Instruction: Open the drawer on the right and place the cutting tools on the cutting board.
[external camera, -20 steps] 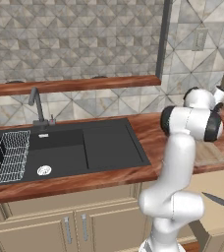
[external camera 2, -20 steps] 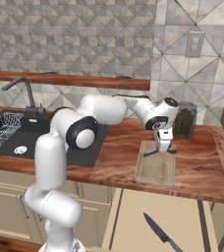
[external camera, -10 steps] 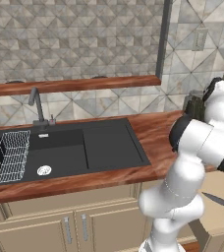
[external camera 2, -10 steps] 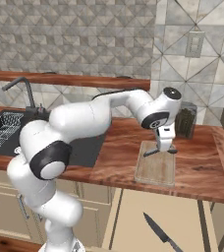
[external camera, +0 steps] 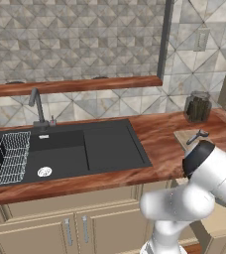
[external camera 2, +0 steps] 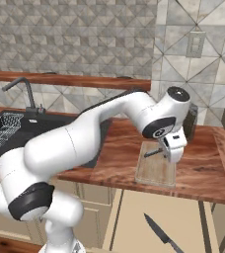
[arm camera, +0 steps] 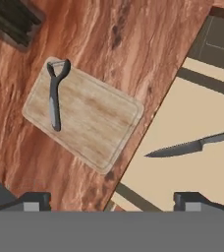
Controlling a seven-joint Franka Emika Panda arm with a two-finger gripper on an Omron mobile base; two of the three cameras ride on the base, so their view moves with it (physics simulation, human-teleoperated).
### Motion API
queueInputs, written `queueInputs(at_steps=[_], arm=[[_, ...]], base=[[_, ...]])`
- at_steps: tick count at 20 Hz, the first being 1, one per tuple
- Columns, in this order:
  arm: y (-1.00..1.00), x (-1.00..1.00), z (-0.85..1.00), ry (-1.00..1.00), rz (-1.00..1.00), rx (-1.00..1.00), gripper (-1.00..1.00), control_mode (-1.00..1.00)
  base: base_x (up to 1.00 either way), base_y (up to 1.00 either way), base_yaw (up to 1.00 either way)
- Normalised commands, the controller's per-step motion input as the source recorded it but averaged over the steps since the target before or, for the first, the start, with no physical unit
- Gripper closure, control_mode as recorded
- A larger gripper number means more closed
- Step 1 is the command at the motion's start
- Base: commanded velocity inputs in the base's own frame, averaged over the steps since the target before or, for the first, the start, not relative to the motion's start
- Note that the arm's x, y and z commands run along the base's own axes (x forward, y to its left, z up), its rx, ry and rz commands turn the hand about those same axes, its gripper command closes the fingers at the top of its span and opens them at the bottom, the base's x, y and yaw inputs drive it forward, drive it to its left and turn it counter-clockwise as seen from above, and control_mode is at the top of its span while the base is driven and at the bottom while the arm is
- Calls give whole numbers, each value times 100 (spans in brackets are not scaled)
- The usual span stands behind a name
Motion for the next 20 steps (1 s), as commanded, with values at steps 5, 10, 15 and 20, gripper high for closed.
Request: queueInputs(at_steps=[5,10,15,20], arm=[[-42,-86,3,6,33,-1,-100,-100],[-13,-43,0,13,47,-1,-100,-100],[-11,-34,-12,16,50,-10,-100,-100],[-7,-43,-50,7,43,-17,-100,-100]], base=[[0,0,0],[0,0,0],[0,0,0],[0,0,0]])
